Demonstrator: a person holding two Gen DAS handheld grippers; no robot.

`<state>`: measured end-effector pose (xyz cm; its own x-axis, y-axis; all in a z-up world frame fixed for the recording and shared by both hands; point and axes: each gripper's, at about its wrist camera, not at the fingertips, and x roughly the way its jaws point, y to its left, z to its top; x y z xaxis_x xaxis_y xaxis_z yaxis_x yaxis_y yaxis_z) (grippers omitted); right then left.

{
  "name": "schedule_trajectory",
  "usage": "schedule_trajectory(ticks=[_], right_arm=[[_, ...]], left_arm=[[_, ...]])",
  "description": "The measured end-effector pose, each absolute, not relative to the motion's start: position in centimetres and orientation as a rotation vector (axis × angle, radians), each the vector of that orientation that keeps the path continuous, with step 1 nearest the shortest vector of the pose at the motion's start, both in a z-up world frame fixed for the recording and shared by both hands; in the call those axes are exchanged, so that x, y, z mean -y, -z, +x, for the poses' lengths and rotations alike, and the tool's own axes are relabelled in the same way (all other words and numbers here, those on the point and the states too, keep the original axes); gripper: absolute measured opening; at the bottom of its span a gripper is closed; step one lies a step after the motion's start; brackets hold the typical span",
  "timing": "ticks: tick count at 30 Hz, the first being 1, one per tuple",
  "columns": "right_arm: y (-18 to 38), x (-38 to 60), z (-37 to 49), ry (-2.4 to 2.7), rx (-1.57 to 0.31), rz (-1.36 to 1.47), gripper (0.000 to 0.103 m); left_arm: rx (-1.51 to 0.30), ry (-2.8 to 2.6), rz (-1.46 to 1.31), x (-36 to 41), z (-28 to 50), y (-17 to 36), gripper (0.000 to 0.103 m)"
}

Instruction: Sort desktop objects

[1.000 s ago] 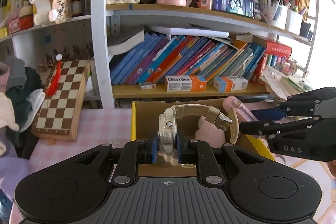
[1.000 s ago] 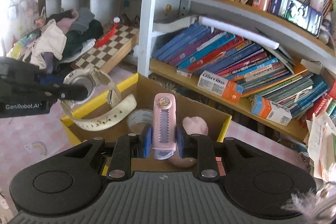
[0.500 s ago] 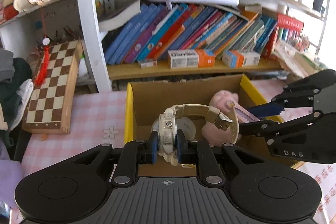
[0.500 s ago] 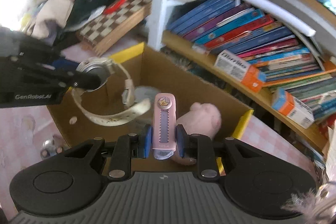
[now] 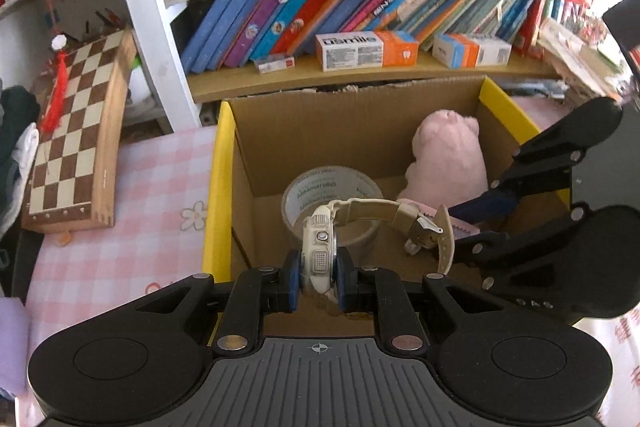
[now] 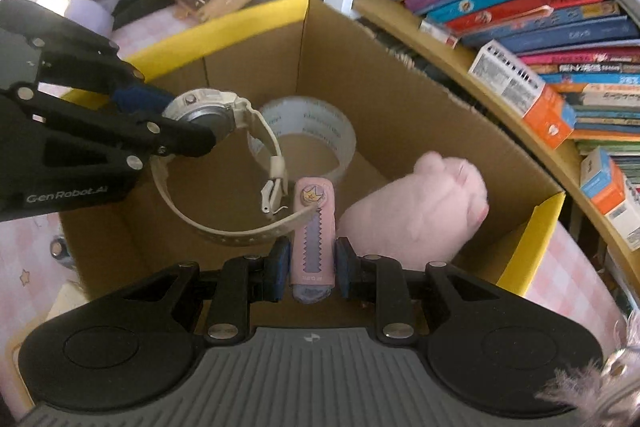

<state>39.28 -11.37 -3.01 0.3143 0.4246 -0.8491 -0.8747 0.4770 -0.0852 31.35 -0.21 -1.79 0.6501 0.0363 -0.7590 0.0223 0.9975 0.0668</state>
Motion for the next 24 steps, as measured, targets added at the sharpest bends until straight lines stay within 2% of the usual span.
schedule_trajectory(ticks=[24], right_arm=[[4.1, 10.2, 39.3, -0.943, -0.923, -0.709, 0.024]], left_arm=[[-0.932, 0.015, 0.151, 1.4, 31.7, 3.1, 0.018]])
